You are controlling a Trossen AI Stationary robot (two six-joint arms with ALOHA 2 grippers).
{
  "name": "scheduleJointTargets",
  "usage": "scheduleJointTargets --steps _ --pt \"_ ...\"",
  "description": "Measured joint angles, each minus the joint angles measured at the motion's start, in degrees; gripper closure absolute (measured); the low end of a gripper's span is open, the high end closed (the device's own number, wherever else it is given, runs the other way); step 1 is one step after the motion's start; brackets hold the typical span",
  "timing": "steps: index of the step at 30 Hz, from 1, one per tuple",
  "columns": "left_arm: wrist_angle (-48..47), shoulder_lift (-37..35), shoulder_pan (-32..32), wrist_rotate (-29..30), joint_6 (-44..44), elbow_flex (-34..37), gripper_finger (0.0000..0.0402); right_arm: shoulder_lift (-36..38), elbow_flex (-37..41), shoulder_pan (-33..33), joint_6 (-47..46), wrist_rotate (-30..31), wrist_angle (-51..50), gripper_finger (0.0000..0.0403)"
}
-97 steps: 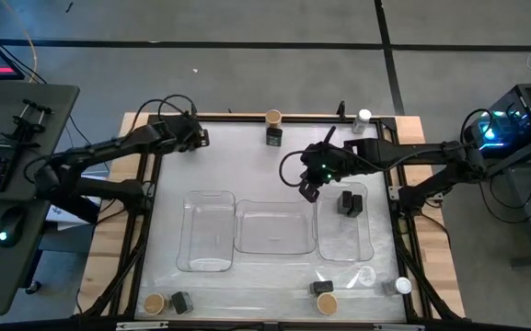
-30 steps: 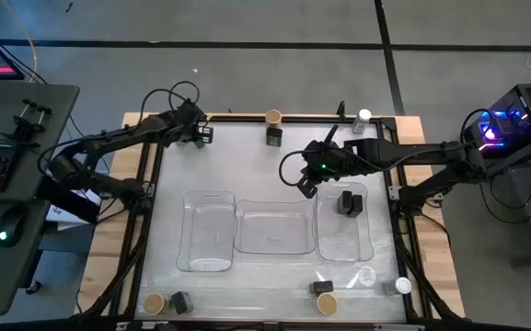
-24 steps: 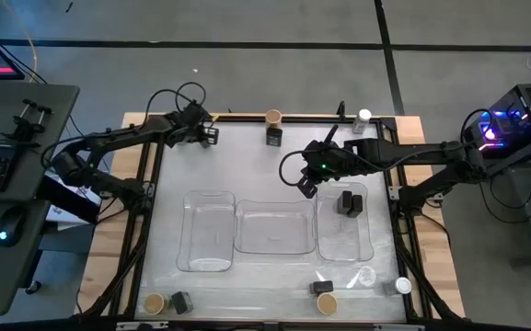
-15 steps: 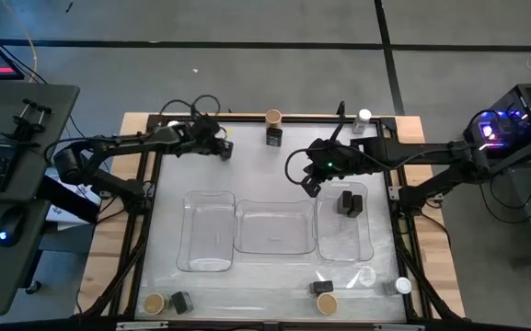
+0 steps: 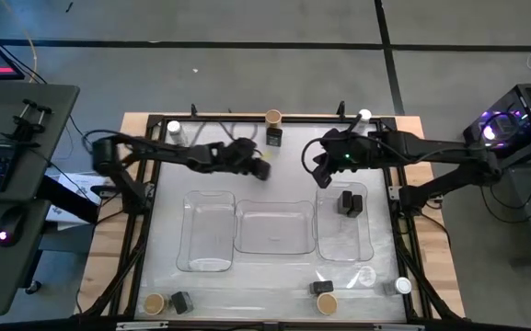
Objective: Sort spices by type
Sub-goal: Put the black seasoning can into the right transparent bin
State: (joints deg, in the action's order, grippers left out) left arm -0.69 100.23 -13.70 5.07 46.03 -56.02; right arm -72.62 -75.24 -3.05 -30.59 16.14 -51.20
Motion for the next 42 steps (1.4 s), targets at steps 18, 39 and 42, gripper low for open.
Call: scheduleJointTargets --steps 18,39,42 --pt "-15.0 20.6 2.0 -5.9 -18.6 -40.3 0.0401 3.3 0.0 0.0 0.7 3.2 -0.5 0.0401" --pt "-30.3 -29.3 -1.0 3.3 -35.7 -23.4 0.0401 -20.1 0.0 -8.1 3.7 -3.6 -1.0 0.0117" --pt "-27.5 -37.4 0.4 3.6 -32.0 -16.9 0.0401 -23.6 0.0 -10.0 4.0 -6.3 -0.9 0.0108"
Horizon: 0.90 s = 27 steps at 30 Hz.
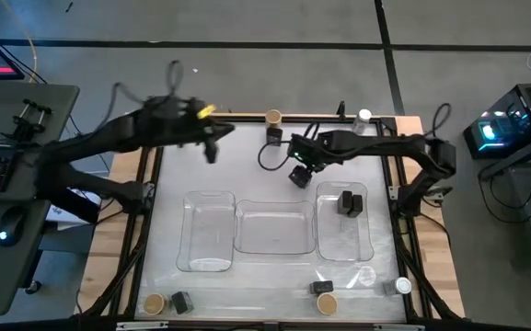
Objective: Sort spices by type
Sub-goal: Put the black seasoning can into the right transparent bin
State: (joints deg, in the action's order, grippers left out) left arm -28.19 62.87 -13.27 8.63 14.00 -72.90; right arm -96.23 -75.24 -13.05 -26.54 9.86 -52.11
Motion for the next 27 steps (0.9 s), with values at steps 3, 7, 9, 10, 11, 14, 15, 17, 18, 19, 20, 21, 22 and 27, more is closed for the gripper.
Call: scheduleJointTargets --steps 3,7,9,10,11,14,15,17,18,19,20,21,22,27 --pt "2.9 -6.7 1.4 3.1 4.7 6.4 0.0401 -2.0 0.0 -1.5 0.6 -0.1 0.2 0.0108" --pt "6.3 -11.9 3.1 5.7 10.2 14.1 0.0401 -3.1 0.0 -2.6 1.1 -2.3 0.6 0.0108" --pt "8.7 -13.4 3.7 5.9 12.1 17.1 0.0401 -3.4 0.0 -2.8 1.1 -4.2 0.7 0.0107" --pt "9.7 -13.8 3.9 5.9 12.7 18.2 0.0401 -3.4 0.0 -2.7 1.1 -4.5 1.0 0.0107" --pt "10.5 -14.0 4.1 6.0 13.3 19.2 0.0401 -3.4 0.0 -2.5 1.1 -4.5 1.2 0.0108" --pt "11.7 -13.8 4.4 6.0 14.8 21.3 0.0401 -3.5 0.0 -2.2 1.0 -4.5 1.8 0.0108" --pt "11.7 -13.6 4.5 5.9 15.3 21.6 0.0401 -3.5 0.0 -2.1 1.0 -4.9 1.8 0.0107" --pt "12.2 -13.5 4.5 6.0 15.8 21.6 0.0401 -3.5 0.0 -2.1 0.9 -5.1 1.8 0.0107" --pt "12.4 -13.5 4.5 6.0 15.7 21.6 0.0401 -3.5 0.0 -2.2 0.9 -4.7 1.8 0.0107" --pt "12.6 -13.5 4.4 6.1 15.3 21.6 0.0401 -3.5 0.0 -2.2 0.9 -3.8 2.0 0.0107" --pt "13.2 -13.5 4.4 6.2 14.8 21.6 0.0401 -3.5 0.0 -2.3 0.9 -3.0 2.1 0.0107" --pt "13.7 -13.5 4.3 6.5 14.4 21.6 0.0401 -3.5 0.0 -2.4 1.0 -2.5 2.0 0.0107" --pt "14.0 -13.5 4.3 6.6 14.4 21.6 0.0401 -3.5 0.0 -2.7 0.9 -2.5 2.0 0.0107" --pt "15.7 -13.7 4.3 6.8 14.3 21.6 0.0401 -3.3 0.0 -2.6 -0.2 -5.2 2.1 0.0107"
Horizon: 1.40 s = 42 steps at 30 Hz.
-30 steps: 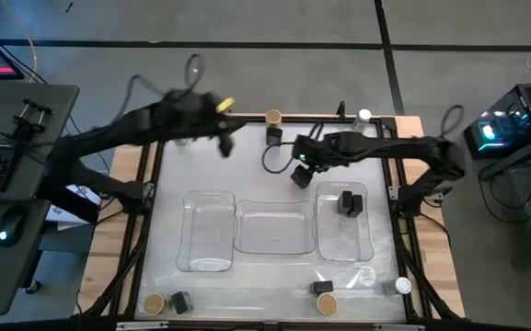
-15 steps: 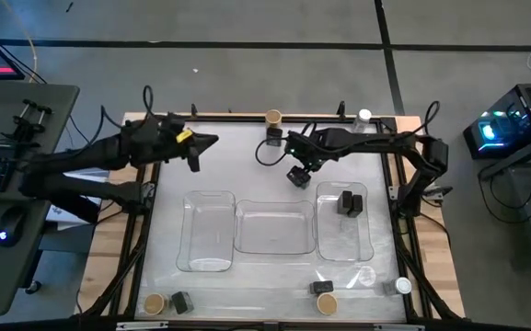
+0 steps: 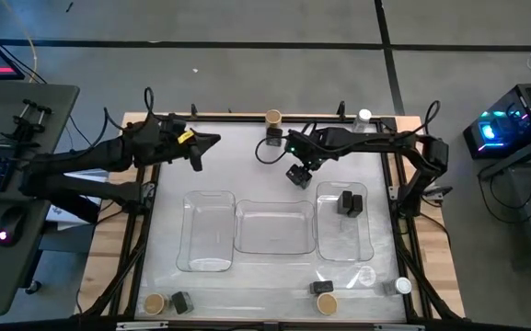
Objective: Sort spices by type
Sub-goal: Put the black seasoning can into the right transparent bin
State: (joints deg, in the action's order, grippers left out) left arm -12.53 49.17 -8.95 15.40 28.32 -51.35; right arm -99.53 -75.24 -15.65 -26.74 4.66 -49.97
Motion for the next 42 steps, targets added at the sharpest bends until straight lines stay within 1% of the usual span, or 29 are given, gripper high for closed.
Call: scheduleJointTargets --steps 3,5,10,13,15,18,23,24,28,32,36,38,42 --pt "-0.3 0.0 0.0 0.0 0.0 0.0 0.0401 0.1 0.0 1.3 0.0 -1.7 -0.3 0.0107" --pt "-0.2 0.0 0.0 0.0 0.0 0.0 0.0401 -0.2 0.0 2.2 0.0 -1.7 -0.4 0.0107" --pt "-0.2 0.0 0.0 0.3 0.0 0.0 0.0401 -2.7 0.0 3.0 -1.5 2.4 -0.6 0.0107" --pt "-0.2 0.0 0.0 0.3 0.0 0.0 0.0401 -4.1 0.0 2.6 -2.7 3.6 -1.1 0.0108" --pt "-0.2 0.0 0.0 0.3 0.0 0.0 0.0401 -4.5 0.0 2.4 -2.8 3.7 -1.2 0.0117" --pt "-0.2 0.0 0.0 0.3 0.0 0.0 0.0401 -4.6 0.0 2.1 -2.8 3.7 -1.2 0.0155" --pt "-0.2 0.0 0.0 0.5 0.0 0.0 0.0401 -4.6 0.0 2.1 -2.8 3.3 -2.3 0.0271" --pt "-0.2 0.0 0.0 0.5 0.0 0.0 0.0401 -4.6 0.0 2.2 -2.7 3.3 -2.3 0.0286" --pt "-0.2 0.0 0.0 1.2 0.0 0.0 0.0401 -3.9 0.0 2.1 -1.0 4.2 -3.8 0.0285" --pt "-0.2 0.0 0.0 3.0 0.0 0.0 0.0401 1.1 -1.4 2.1 -1.6 5.9 -8.3 0.0285" --pt "-0.2 0.0 0.0 4.7 -0.8 0.0 0.0401 10.1 -3.4 2.8 -5.8 6.9 -13.2 0.0285" --pt "-0.2 0.0 0.0 4.8 -0.9 0.0 0.0401 15.4 -3.8 4.0 -9.5 6.7 -14.7 0.0285" --pt "-0.2 0.0 0.0 4.7 -0.9 0.0 0.0401 24.3 -3.8 8.6 -20.5 3.3 -19.9 0.0285"
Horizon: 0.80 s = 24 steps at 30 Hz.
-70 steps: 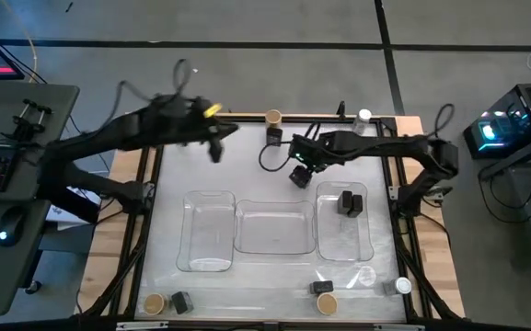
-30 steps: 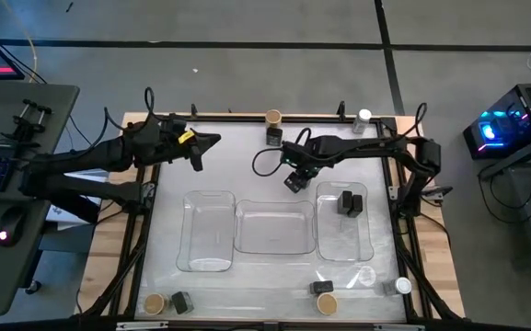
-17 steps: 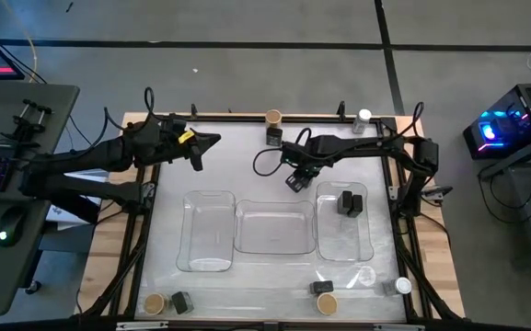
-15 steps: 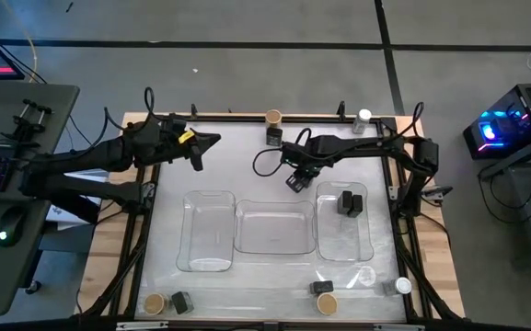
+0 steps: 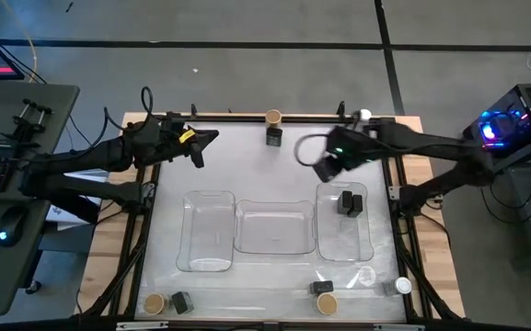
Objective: Sort spices by type
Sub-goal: Put the black seasoning can into the right transparent bin
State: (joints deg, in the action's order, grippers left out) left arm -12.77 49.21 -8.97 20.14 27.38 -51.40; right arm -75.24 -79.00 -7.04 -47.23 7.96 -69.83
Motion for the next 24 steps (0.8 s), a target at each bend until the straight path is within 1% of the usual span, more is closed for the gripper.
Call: scheduleJointTargets --steps 3,6,8,10,13,17,20,24 --pt "0.1 0.3 0.0 -0.1 -0.1 0.0 0.0401 2.6 0.1 5.3 -8.9 -2.5 -6.1 0.0285" --pt "0.1 1.1 -0.1 -0.1 -0.5 0.0 0.0401 1.9 0.3 10.7 -17.1 -2.9 -11.4 0.0285" --pt "0.3 1.7 -0.5 -0.2 -0.5 0.0 0.0401 0.8 1.6 12.9 -21.2 -3.8 -11.0 0.0285" --pt "0.3 2.6 -0.8 -0.3 -0.5 0.0 0.0401 -0.9 3.3 14.4 -23.8 -3.9 -8.1 0.0285" --pt "0.1 3.9 -1.3 -0.4 -0.4 0.0 0.0401 -4.0 5.7 14.9 -26.0 -3.5 -4.5 0.0285" --pt "0.2 5.0 -1.9 -0.8 1.0 0.0 0.0401 -8.7 8.8 13.9 -29.7 -2.3 -4.4 0.0285" --pt "0.3 5.4 -1.9 -1.7 0.7 0.0 0.0401 -10.8 11.8 13.1 -33.3 -1.4 -3.3 0.0285" --pt "0.3 5.5 -1.9 -1.8 0.6 0.0 0.0402 -12.2 15.7 11.3 -36.8 -0.3 4.2 0.0285"
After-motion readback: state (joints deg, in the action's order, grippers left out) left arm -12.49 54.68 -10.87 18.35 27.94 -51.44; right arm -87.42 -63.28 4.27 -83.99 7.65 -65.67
